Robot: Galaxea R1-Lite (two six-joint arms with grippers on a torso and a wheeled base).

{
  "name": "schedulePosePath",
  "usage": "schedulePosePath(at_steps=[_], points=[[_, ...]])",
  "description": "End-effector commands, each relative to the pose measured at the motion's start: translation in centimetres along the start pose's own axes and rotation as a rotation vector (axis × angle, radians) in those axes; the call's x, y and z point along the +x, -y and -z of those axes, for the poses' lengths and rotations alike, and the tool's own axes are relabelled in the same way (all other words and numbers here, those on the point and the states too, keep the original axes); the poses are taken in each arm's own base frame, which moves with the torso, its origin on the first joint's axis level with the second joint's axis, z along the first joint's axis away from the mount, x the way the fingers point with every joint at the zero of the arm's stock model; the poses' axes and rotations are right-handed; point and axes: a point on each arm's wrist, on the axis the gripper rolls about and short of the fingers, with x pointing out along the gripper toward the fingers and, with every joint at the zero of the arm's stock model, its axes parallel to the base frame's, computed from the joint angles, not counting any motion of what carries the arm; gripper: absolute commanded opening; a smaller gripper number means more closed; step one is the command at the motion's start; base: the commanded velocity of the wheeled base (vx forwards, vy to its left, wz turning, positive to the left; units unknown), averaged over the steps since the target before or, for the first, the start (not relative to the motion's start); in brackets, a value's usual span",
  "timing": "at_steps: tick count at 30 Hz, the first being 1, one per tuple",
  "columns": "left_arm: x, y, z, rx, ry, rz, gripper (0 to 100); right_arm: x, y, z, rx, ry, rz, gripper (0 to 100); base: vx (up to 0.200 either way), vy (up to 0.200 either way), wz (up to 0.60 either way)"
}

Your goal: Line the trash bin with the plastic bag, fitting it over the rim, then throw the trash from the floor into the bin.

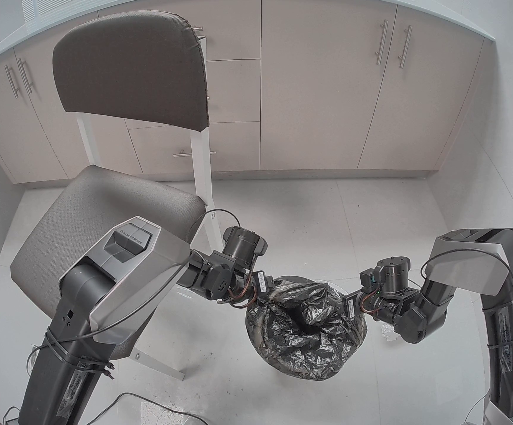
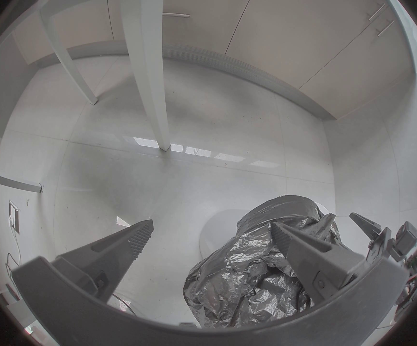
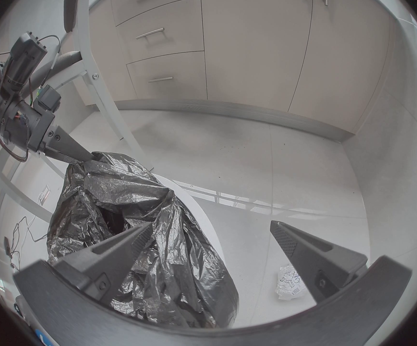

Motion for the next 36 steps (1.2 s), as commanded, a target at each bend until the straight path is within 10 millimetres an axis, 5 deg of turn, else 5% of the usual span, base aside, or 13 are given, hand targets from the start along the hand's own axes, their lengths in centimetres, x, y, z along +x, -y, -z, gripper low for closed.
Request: schedulePosePath(at_steps=[1,23,24,36], points=[[0.0,0.0,0.0,0.000,0.000,-0.001,100,0.1,-0.1,0.2,-0.003,-0.006,-0.003,100,0.000,0.000,0.00],[0.0,-0.1,0.0,-0.001,-0.001,-0.002,100,0.7,-2.0,1.6,-0.021,-0.035,-0.062,100,0.000,0.000,0.00],[0.0,0.0,0.0,0.000,0.000,-0.003,100,0.7,-2.0,1.6,-0.021,-0.035,-0.062,0,0.000,0.000,0.00],[0.0,-0.1,0.1,0.000,-0.002,-0.004,100,0.9,-1.9,1.4,-0.016,-0.022,-0.052,0,0.000,0.000,0.00]])
